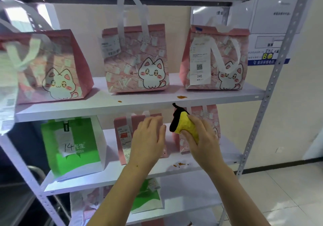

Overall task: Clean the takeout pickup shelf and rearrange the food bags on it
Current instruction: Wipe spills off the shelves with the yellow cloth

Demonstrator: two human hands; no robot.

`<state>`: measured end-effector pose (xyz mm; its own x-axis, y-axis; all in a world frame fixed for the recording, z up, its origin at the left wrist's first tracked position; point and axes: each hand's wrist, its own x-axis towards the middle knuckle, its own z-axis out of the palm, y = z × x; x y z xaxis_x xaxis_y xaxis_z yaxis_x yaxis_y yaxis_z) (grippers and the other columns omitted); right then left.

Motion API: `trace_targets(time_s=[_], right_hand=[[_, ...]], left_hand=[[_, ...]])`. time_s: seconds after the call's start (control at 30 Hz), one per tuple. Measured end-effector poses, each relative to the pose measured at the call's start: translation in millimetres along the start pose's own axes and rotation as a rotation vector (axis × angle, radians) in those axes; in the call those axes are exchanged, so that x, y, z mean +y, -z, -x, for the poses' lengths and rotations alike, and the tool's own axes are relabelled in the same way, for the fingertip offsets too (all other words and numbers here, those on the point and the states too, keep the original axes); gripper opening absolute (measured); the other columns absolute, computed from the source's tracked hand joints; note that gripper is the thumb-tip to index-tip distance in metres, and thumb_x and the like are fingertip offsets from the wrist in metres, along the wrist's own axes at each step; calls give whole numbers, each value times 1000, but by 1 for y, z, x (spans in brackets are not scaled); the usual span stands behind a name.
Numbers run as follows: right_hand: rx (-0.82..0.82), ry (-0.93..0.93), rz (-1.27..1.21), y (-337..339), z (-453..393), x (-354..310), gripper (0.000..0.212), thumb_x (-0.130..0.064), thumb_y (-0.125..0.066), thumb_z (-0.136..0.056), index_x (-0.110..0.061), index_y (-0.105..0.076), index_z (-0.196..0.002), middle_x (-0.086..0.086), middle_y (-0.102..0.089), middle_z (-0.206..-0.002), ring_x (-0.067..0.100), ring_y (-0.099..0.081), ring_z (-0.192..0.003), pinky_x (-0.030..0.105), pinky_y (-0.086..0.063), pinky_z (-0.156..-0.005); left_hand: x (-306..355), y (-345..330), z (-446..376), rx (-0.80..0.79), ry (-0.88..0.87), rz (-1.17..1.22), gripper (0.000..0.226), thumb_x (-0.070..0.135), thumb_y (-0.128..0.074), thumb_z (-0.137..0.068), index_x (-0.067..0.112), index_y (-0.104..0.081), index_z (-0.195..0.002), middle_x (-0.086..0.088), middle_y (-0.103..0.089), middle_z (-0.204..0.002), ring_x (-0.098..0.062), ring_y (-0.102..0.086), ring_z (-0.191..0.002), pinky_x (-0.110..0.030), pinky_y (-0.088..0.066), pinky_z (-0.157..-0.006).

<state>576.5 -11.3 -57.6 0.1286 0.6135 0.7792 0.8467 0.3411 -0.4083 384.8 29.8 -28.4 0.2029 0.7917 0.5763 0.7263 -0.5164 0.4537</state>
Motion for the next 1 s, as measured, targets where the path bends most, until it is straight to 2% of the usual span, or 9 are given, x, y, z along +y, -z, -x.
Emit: trace_targets(time_s=[0.1,0.23,0.37,0.5,0.57,0.63,0.73,0.87,1.0], right_hand=[[-13,40,-29,-5,-10,-11,50,-46,-55,-100,-14,-54,-139,1,-59,-118,15,-55,-100,42,-54,-84],[6,57,-43,-4,-28,-19,52,-48,-54,-100,-14,-53,-140,0,-57,-115,10,-51,-94,35,-52,-80],[8,89,4,4,-52,-15,53,-45,-58,-100,-16,-50,-144,3,-57,-118,15,-55,-95,32,-50,-79],[54,47,50,17,-80,-6,49,-36,-66,-99,-18,-54,-142,6,-57,-118,20,-58,-91,35,-52,-73],[54,18,78,24,-91,0,43,-36,-65,-99,-18,-56,-138,5,-54,-121,22,-58,-92,38,-54,-72],[13,-7,119,30,-100,6,40,-38,-62,-100,-19,-56,-134,2,-51,-128,23,-60,-95,37,-53,-73],[-73,-29,191,36,-111,12,36,-39,-59,-101,-21,-56,-131,-4,-54,-133,23,-61,-102,39,-52,-78],[-223,-71,233,42,-123,6,34,-42,-54,-102,-25,-55,-132,-3,-63,-120,23,-61,-106,42,-49,-85],[-248,-78,283,51,-122,-4,37,-43,-52,-103,-32,-46,-138,-5,-65,-118,22,-63,-103,40,-49,-83]], left_hand=[[-5,9,-2,30,11,-8,30,35,-43,-106,27,-53,-133,5,-57,-133,-18,-54,-118,-39,-50,-97],[-3,19,-13,52,-2,-40,32,34,-44,-106,25,-56,-134,4,-59,-132,-18,-55,-119,-38,-48,-97],[1,23,-35,86,-37,-61,36,32,-48,-104,21,-57,-137,1,-61,-132,-21,-57,-118,-41,-49,-97],[0,17,-54,83,-107,-116,31,26,-52,-101,18,-61,-129,0,-63,-122,-23,-55,-110,-42,-50,-89],[-1,14,-63,102,-132,-154,30,22,-55,-98,16,-65,-126,1,-63,-122,-22,-53,-114,-41,-49,-93],[-3,12,-69,115,-136,-186,31,20,-57,-96,15,-68,-125,1,-64,-123,-22,-52,-119,-42,-48,-99],[-4,7,-70,106,-117,-209,30,18,-59,-94,16,-69,-122,1,-65,-123,-23,-55,-120,-41,-46,-98],[-5,3,-65,128,-120,-241,30,17,-60,-90,18,-69,-119,2,-65,-122,-23,-57,-116,-40,-46,-92],[-7,2,-65,143,-105,-242,32,17,-58,-89,21,-68,-119,5,-65,-123,-21,-57,-114,-40,-45,-89]])
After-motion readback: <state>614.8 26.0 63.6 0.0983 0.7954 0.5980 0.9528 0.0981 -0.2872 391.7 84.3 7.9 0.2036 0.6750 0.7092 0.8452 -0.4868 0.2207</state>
